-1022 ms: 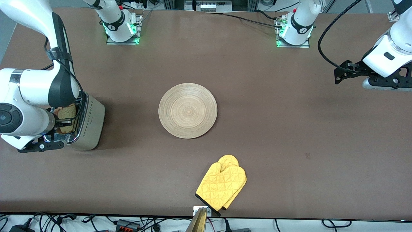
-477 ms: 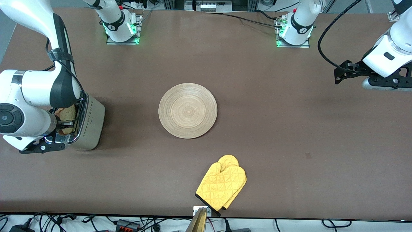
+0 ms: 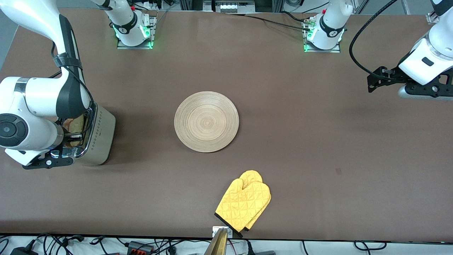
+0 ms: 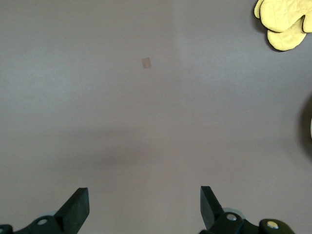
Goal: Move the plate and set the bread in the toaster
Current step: 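Lower the bread into the toaster slot and open the right gripper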
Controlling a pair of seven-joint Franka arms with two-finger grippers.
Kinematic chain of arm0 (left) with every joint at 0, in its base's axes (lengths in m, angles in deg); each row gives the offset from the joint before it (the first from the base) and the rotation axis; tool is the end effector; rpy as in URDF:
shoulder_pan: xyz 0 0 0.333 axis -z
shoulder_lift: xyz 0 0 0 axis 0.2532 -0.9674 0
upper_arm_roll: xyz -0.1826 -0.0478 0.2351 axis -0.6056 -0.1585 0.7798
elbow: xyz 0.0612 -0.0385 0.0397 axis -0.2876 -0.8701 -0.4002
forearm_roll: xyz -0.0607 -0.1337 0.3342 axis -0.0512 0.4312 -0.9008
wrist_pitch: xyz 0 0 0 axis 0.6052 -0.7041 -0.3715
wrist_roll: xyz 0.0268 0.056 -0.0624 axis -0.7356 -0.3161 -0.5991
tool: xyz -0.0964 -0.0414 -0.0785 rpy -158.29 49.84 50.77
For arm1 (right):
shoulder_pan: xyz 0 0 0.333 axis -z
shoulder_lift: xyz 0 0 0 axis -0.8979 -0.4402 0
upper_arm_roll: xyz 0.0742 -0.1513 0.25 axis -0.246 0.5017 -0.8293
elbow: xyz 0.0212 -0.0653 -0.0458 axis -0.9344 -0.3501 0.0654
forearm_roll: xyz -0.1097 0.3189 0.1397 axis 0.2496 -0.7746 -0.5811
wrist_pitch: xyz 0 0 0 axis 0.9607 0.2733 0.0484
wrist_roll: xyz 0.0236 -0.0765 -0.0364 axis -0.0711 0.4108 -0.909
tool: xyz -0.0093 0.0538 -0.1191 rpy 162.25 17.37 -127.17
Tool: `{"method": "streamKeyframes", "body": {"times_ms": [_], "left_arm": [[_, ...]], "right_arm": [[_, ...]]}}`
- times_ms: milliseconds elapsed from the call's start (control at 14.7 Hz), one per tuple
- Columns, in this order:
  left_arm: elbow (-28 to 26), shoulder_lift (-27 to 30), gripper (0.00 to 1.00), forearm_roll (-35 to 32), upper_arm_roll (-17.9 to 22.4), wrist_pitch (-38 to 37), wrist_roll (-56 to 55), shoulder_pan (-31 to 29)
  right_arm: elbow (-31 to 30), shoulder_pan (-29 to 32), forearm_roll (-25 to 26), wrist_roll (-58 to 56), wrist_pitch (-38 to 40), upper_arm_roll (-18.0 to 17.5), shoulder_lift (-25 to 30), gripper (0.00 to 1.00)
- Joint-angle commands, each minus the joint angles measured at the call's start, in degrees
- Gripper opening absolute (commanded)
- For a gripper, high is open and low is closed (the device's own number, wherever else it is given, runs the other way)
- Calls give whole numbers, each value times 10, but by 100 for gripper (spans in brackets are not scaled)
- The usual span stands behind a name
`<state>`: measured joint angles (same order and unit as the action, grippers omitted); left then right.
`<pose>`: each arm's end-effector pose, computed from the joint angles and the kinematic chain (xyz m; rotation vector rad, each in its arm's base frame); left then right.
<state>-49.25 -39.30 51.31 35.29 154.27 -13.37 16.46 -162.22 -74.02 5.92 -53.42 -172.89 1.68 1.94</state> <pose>0.5255 -0.0511 0.5699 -3.0911 0.0876 0.0380 0.6542 0.0085 0.3879 2.8027 0.1829 -0.2925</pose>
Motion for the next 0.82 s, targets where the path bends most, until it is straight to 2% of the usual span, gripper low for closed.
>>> {"method": "streamKeyframes", "body": {"times_ms": [0, 136, 409, 613, 749], "left_arm": [[17, -8, 100, -7, 1, -12, 9, 1], [17, -8, 100, -7, 1, -12, 9, 1], [18, -8, 100, -7, 0, -12, 9, 1], [18, -8, 100, -7, 0, -12, 3, 2], [18, -7, 100, -7, -1, -12, 2, 2]], "right_arm": [[6, 3, -11, 2, 12, -1, 11, 100], [7, 3, -43, 2, 30, 1, 25, 100], [10, 3, -54, 1, 78, 0, 54, 100], [21, 22, -138, -2, 106, 7, 70, 100], [57, 22, -148, -1, 133, 0, 70, 100]]}}
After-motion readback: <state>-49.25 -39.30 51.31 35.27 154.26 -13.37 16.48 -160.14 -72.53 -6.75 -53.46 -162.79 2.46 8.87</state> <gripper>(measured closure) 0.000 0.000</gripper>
